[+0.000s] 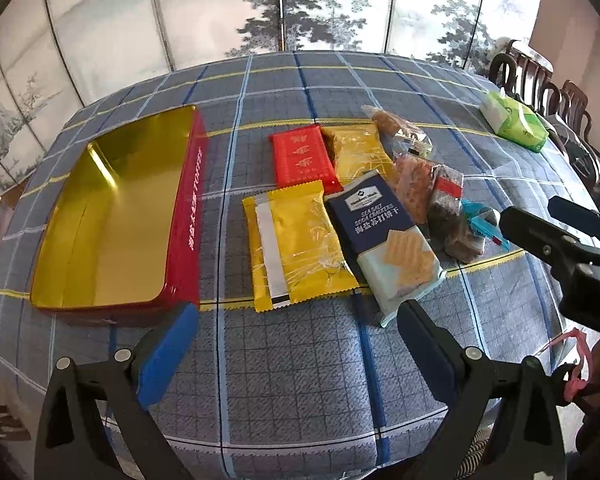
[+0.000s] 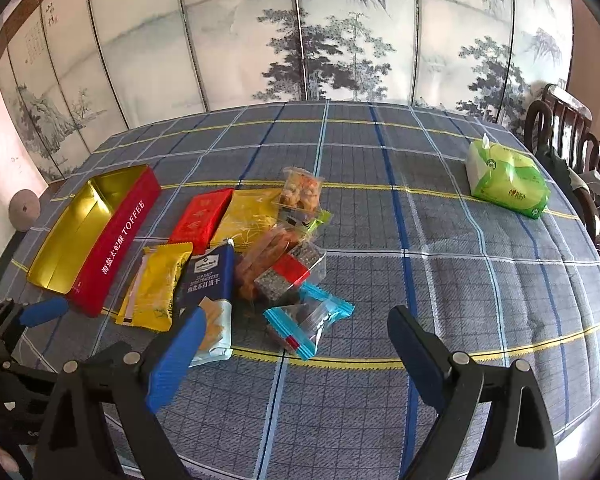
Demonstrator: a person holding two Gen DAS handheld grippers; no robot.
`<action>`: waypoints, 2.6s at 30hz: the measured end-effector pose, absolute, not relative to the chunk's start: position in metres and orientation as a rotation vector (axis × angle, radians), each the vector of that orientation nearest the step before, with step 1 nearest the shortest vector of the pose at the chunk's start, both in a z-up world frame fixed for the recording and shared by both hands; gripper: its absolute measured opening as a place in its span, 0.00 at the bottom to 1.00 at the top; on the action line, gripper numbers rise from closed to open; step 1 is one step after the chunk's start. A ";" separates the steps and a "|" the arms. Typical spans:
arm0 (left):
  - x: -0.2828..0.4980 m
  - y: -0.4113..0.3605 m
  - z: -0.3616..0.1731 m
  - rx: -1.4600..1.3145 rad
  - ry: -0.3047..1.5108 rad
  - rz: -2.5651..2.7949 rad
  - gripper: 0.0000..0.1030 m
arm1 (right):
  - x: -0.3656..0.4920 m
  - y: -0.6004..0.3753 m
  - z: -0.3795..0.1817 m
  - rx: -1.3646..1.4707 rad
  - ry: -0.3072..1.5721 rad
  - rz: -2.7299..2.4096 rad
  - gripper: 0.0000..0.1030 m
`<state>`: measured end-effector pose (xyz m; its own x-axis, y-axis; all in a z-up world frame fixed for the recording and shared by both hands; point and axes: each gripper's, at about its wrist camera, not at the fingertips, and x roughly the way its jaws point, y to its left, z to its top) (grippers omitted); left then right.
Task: Organize snacks
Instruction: 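Move both tools toward the snack pile beside the gold tin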
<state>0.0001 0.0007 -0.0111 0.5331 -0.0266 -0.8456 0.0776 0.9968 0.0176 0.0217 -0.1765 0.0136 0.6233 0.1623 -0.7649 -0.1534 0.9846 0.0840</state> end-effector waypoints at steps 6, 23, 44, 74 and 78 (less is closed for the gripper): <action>0.002 -0.001 -0.012 0.065 1.016 -0.054 0.95 | 0.022 -0.178 0.013 0.015 0.882 0.183 0.91; 0.004 0.008 -0.013 0.038 1.024 -0.032 0.95 | 0.023 -0.174 0.011 0.004 0.902 0.188 0.91; 0.004 0.008 -0.015 0.045 1.030 -0.028 0.95 | 0.024 -0.172 0.009 0.014 0.918 0.189 0.91; 0.010 0.021 -0.016 0.028 1.019 -0.006 0.95 | 0.037 -0.183 0.001 0.055 0.938 0.129 0.71; 0.013 0.022 -0.017 0.029 1.021 -0.007 0.95 | 0.049 -0.187 -0.010 0.105 0.983 0.125 0.63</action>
